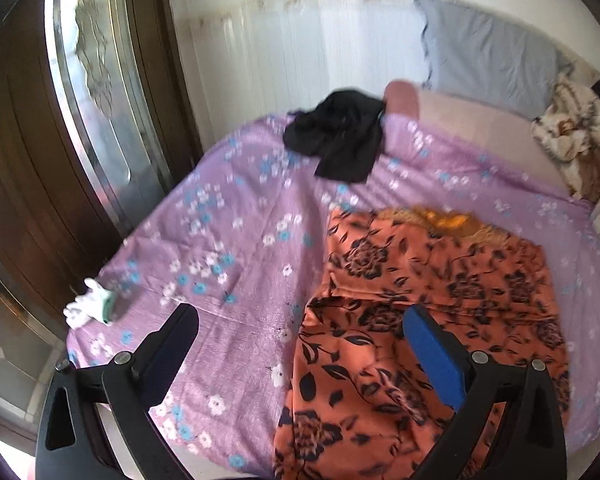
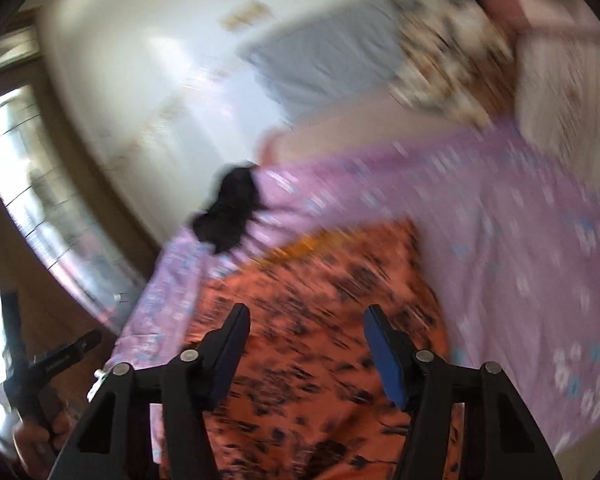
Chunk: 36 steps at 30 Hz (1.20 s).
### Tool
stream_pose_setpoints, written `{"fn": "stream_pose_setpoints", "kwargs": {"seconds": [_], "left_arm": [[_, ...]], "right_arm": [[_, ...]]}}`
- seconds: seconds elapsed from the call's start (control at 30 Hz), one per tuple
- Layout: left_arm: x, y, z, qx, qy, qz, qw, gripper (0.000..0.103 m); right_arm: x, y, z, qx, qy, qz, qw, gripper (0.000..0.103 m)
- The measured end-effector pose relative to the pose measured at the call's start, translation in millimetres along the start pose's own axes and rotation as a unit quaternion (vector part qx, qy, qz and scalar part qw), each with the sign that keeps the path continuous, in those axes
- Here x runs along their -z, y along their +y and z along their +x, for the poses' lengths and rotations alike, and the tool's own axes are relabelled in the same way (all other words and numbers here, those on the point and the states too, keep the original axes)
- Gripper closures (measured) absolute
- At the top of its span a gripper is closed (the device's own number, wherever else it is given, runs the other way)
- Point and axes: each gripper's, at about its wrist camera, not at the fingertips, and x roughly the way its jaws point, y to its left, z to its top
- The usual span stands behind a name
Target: Fold small clothes
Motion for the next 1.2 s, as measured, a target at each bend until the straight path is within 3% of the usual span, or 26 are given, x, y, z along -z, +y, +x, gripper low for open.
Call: {"fn": "stream_pose_setpoints", "kwargs": {"seconds": [0.1,0.2,0.43,0.6,0.77,1.03,1.2], "left_arm": [[-9.4,3.3,41.9,-0.018,0.018,-0.011,0.9996,0.001],[-22.6,4.6,95.2,-0.040,0.041,-0.027,0.9980,0.001],[-31.2,-2.9,188.6,-0.066,0.101,-0.051,0.9913,0.001],[-13.1,-10.8,243.0,-0.098,0.172,-0.018,0.9800,0.001],[-11.5,-5.5,239.5,-0.093,0.166,-0.022,0.9814,0.001],[5.4,10.2,173.2,-0.074,0.138,-0.009,0.9876,0.001],[35.4,20.9,125.8,-0.039,0.146,0.015,0.9884,0.001]], "right_arm": [[-3.7,-47.3,41.2,0.020,0.043,0.061,0.997,0.045],[-13.5,-69.0,74.9,0.027,0.059,0.082,0.994,0.045],[-39.8,-68.7,166.8,0.026,0.086,0.089,0.992,0.045],[-32.9,-75.3,221.4,0.039,0.125,0.099,0.986,0.045],[-27.5,-78.7,228.0,0.040,0.138,0.103,0.984,0.045],[-24.5,-76.4,138.7,0.040,0.106,0.088,0.990,0.042],[1.7,-94.1,86.1,0.043,0.124,0.100,0.986,0.040]]}}
